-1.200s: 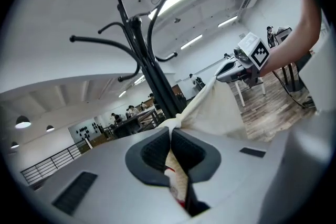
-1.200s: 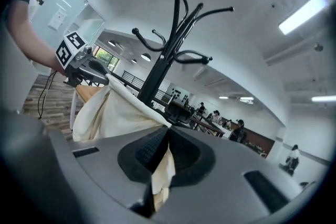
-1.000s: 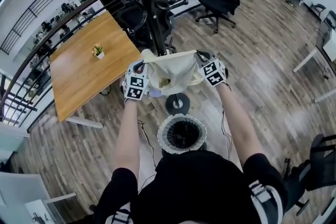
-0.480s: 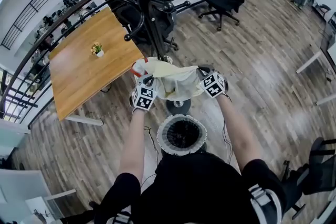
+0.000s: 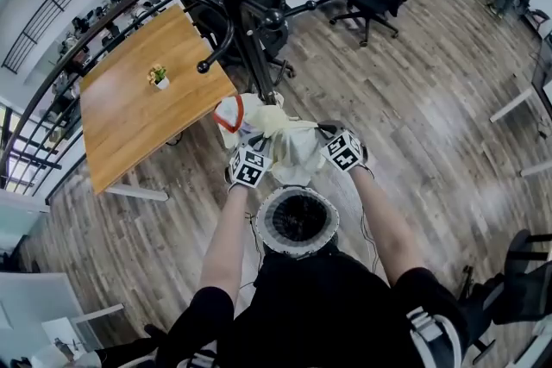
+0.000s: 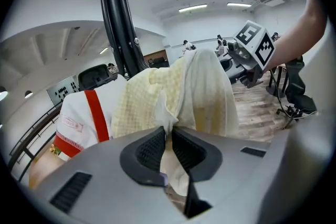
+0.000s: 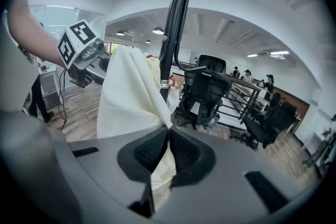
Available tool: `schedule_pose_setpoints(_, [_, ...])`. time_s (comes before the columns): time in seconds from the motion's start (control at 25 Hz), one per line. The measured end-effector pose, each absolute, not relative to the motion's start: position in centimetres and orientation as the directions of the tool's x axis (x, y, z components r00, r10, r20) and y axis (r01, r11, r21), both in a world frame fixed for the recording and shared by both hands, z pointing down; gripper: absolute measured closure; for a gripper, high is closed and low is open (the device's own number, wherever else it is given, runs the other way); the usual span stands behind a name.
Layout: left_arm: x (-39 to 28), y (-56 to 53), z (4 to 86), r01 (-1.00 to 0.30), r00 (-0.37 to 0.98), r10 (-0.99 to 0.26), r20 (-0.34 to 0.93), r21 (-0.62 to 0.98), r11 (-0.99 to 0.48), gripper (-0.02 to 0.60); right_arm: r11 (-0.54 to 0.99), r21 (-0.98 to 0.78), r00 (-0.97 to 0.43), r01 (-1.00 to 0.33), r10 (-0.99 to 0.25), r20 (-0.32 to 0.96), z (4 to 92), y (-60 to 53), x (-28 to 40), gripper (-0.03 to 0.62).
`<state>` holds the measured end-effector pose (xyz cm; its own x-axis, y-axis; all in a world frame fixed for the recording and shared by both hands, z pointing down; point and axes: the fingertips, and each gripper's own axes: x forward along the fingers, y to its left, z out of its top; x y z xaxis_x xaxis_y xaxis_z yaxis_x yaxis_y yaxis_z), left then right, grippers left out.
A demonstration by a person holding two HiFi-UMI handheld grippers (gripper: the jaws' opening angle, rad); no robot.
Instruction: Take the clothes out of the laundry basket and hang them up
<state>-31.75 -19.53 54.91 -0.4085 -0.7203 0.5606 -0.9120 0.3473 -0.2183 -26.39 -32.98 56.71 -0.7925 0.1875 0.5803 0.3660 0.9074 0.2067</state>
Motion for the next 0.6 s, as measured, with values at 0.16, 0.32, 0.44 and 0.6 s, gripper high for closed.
schedule_pose_setpoints(0.16, [-31.2,-20.0,55.9,-0.917,-0.393,-0.726,0.565,-0.186,0.352,0.497,0.904,0.176,-0.774,0.391,0.219,0.593,58.0,-31.7,-26.2,0.543])
schedule_pose_setpoints(0.32, [-30.9,-19.9,56.7,-0.912,-0.399,-0.719,0.569,-0.170,0.372,0.447,0.900,0.179,-0.769,0.397,0.220,0.601,59.0,-31.9,-26.0,0.491])
schedule_pose_setpoints(0.44, [-31.0,-19.5,56.8,-0.906,-0.411,-0.714,0.567,-0.168,0.388,0.422,0.903,0.173,-0.767,0.393,0.218,0.604,59.0,-32.8,-26.0,0.459])
schedule_pose_setpoints(0.6, [-30.9,-18.6,56.9,-0.896,-0.427,-0.705,0.566,-0.158,0.416,0.403,0.912,0.163,-0.770,0.377,0.211,0.603,58.7,-33.8,-25.6,0.459])
